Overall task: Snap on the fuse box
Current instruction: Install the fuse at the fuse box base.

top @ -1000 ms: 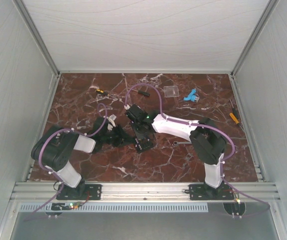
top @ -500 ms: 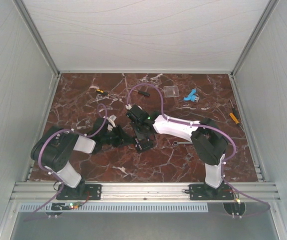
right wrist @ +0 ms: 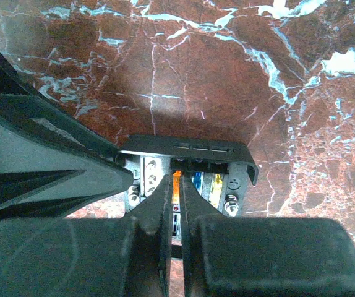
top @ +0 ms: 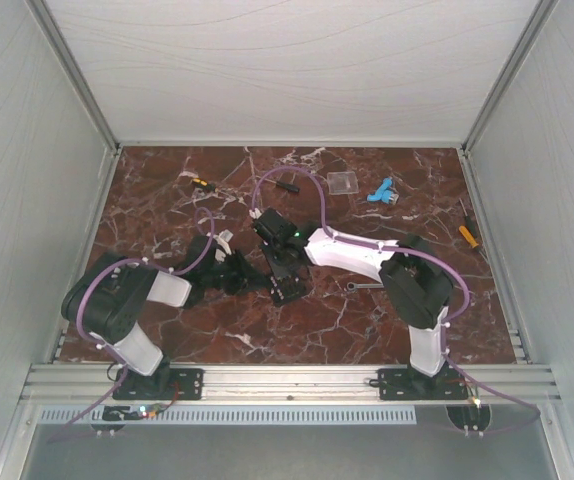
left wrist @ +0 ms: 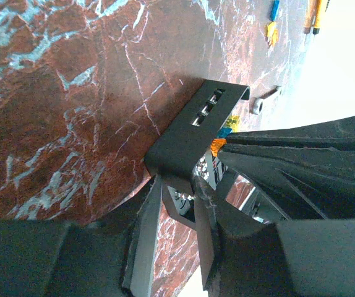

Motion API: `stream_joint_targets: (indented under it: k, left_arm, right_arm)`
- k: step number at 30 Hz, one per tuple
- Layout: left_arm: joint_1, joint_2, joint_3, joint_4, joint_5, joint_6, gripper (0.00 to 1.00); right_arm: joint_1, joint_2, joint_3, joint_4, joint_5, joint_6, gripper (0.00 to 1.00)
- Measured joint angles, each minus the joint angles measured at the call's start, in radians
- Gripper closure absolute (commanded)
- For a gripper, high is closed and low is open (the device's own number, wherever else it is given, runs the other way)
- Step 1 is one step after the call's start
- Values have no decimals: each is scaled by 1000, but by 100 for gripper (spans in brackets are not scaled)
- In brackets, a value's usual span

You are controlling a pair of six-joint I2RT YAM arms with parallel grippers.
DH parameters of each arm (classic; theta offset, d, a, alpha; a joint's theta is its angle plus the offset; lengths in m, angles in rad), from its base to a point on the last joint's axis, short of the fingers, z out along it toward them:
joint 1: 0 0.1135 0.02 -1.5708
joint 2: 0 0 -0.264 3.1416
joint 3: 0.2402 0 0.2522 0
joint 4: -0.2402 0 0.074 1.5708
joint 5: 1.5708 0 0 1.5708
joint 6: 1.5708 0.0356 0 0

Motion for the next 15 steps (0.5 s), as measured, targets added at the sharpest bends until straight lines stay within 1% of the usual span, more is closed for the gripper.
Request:
stream_joint_targets:
  k: [9,15]
  left_arm:
    - [0,0,0,0,0,0,72]
    - [-3,0,-2,2,0,-1,72]
  right_arm:
    - [0,11,14,-13,-4,-16,100]
    - [0,-33,-58,43,-2,-11,100]
